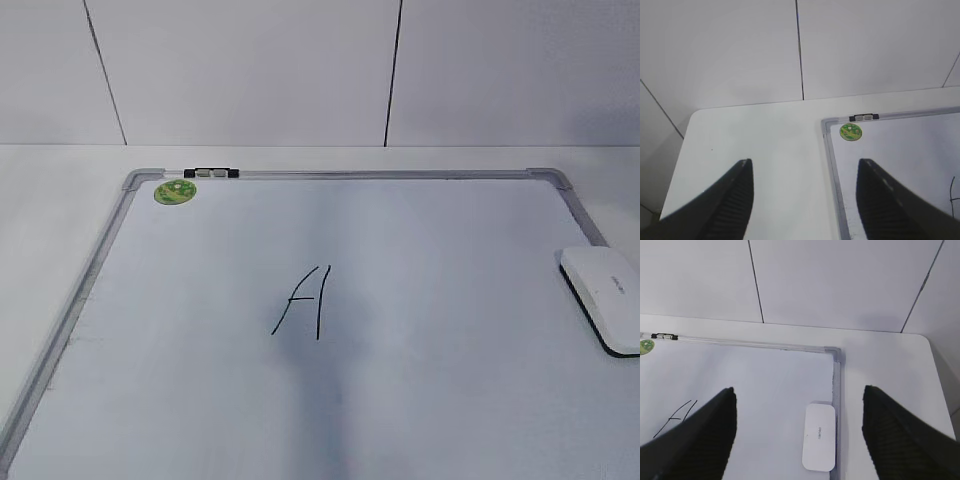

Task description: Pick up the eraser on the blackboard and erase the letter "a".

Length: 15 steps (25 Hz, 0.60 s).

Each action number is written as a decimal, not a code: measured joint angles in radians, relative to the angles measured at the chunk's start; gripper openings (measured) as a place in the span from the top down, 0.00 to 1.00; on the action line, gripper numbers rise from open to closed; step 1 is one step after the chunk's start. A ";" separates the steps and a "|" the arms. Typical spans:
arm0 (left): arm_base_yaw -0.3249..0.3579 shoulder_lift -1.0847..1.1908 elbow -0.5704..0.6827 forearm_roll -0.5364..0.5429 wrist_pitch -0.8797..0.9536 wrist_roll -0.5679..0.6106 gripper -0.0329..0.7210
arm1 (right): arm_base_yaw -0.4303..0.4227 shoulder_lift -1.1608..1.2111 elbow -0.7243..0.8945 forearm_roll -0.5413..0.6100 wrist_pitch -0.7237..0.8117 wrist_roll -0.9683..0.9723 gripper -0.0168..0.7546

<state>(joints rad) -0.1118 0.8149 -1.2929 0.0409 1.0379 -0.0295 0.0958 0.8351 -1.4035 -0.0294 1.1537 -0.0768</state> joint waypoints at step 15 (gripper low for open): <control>0.000 -0.245 0.241 0.001 0.081 -0.010 0.31 | 0.000 -0.171 0.203 -0.001 0.060 -0.034 0.21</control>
<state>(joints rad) -0.1118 0.5701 -1.0522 0.0416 1.1189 -0.0399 0.0958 0.6643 -1.2005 -0.0300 1.2133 -0.1105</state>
